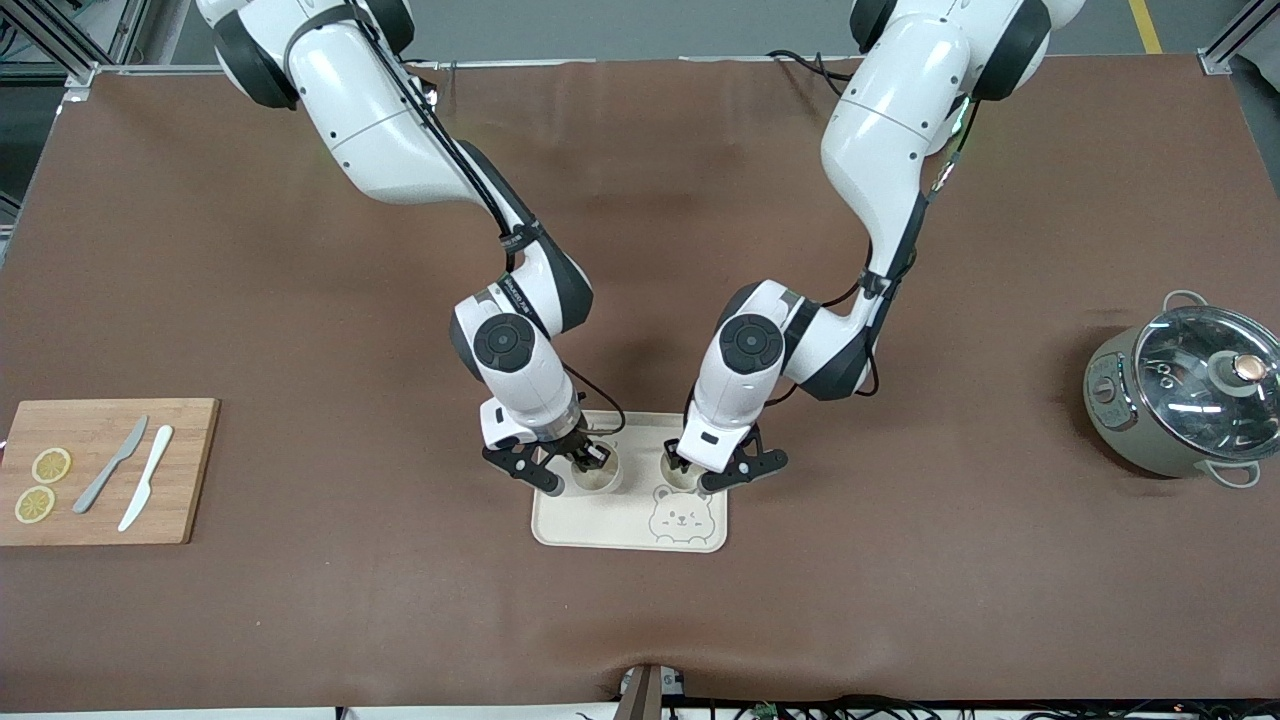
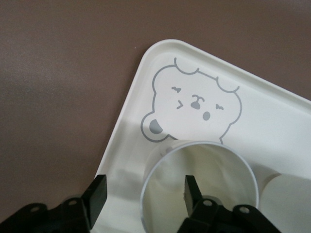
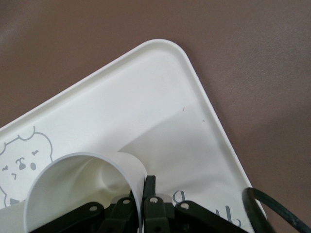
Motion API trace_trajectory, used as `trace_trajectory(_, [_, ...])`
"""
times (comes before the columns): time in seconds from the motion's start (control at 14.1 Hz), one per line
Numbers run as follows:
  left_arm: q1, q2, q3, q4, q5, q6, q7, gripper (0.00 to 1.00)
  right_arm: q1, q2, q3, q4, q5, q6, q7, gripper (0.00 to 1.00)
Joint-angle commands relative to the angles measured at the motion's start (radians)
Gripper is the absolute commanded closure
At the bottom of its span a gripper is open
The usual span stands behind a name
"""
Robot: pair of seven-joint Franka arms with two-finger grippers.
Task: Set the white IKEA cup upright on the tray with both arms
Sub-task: 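Lower both held cups upright onto the tray with both grippers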
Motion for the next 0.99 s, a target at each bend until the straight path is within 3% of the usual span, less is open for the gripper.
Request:
trace_trajectory(0.0, [-0.020, 0.013, 0.020, 0.021, 0.021, 0.009, -0.022, 0.27, 0.025, 0.020, -0.028, 0.031, -0.026, 0.010, 0.039, 1.00])
trace_trajectory(0.14, [-0.020, 0.013, 0.020, 0.021, 0.021, 0.009, -0.024, 0.27, 0.025, 0.022, -0.028, 0.031, -0.026, 0.010, 0.039, 1.00])
trace_trajectory(0.21, [-0.020, 0.013, 0.020, 0.021, 0.021, 0.009, -0.024, 0.27, 0.023, 0.022, -0.029, 0.031, -0.026, 0.010, 0.037, 0.91])
trace_trajectory(0.28, [-0.020, 0.010, 0.020, 0.021, 0.021, 0.009, -0.022, 0.27, 0.023, 0.022, -0.028, 0.031, -0.026, 0.010, 0.037, 0.69])
trace_trajectory(0.35, [-0.020, 0.005, 0.020, 0.021, 0.022, 0.009, -0.024, 0.27, 0.022, 0.022, -0.028, 0.031, -0.026, 0.010, 0.037, 0.55])
trace_trajectory(0.43, [-0.021, -0.003, 0.020, 0.021, 0.025, 0.004, -0.031, 0.28, 0.022, 0.020, -0.029, 0.031, -0.026, 0.010, 0.036, 0.51])
trace_trajectory(0.64, [-0.024, -0.035, 0.020, 0.021, 0.026, -0.043, -0.033, 0.28, 0.022, 0.020, -0.029, 0.031, -0.024, 0.010, 0.036, 0.06])
trace_trajectory(0.71, [-0.024, -0.047, 0.020, 0.021, 0.026, -0.072, -0.033, 0.28, 0.022, 0.020, -0.029, 0.031, -0.026, 0.010, 0.036, 0.00])
trace_trajectory(0.92, [-0.024, -0.082, 0.019, 0.021, 0.026, -0.120, -0.031, 0.28, 0.022, 0.020, -0.029, 0.031, -0.026, 0.010, 0.034, 0.00])
